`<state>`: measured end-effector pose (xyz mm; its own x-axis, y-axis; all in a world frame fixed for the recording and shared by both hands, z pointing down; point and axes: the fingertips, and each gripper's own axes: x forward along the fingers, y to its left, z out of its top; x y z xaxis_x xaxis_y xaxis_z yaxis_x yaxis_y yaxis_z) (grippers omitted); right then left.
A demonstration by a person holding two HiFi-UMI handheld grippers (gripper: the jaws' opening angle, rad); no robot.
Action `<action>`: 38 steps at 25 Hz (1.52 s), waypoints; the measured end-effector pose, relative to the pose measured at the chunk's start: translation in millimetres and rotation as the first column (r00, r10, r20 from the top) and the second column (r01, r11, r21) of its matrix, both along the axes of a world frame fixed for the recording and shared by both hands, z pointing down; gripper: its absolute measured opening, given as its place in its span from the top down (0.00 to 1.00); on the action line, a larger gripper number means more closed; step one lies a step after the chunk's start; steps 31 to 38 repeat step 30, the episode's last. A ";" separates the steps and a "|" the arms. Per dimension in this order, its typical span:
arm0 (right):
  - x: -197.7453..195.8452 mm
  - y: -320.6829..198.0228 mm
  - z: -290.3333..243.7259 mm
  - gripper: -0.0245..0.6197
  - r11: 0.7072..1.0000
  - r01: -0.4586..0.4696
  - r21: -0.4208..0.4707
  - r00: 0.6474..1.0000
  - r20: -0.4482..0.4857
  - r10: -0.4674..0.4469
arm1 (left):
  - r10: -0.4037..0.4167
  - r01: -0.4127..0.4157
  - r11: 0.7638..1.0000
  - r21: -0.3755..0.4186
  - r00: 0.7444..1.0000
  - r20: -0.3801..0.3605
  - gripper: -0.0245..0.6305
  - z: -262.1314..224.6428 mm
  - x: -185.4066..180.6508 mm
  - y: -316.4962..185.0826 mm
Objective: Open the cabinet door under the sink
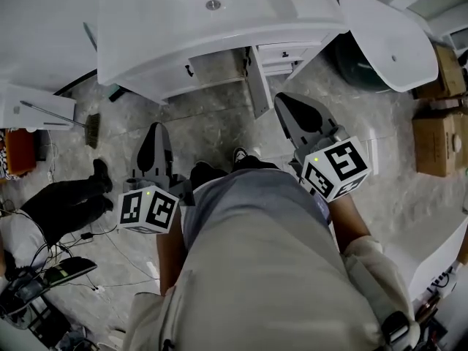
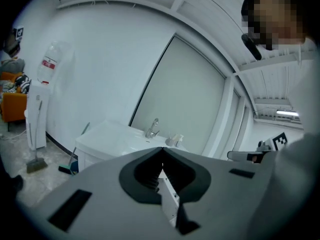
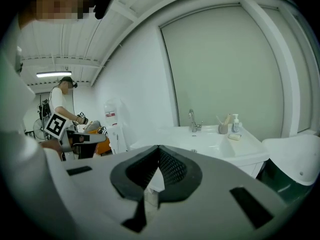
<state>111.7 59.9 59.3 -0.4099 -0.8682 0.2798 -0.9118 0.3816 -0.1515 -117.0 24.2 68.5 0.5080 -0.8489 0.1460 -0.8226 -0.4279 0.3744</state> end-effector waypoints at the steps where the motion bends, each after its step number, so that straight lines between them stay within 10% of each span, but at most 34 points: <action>1: 0.6 1.3 -2.2 0.95 1.000 0.001 0.003 1.000 -0.009 -0.001 | -0.015 0.015 1.000 -0.001 1.000 0.007 0.97 -1.5 -4.3 -0.8; 38: 4.6 -7.1 20.1 0.95 0.994 0.041 -0.100 0.999 -0.010 -0.042 | 0.093 -0.083 0.989 -0.122 0.993 0.076 0.97 33.0 46.3 22.7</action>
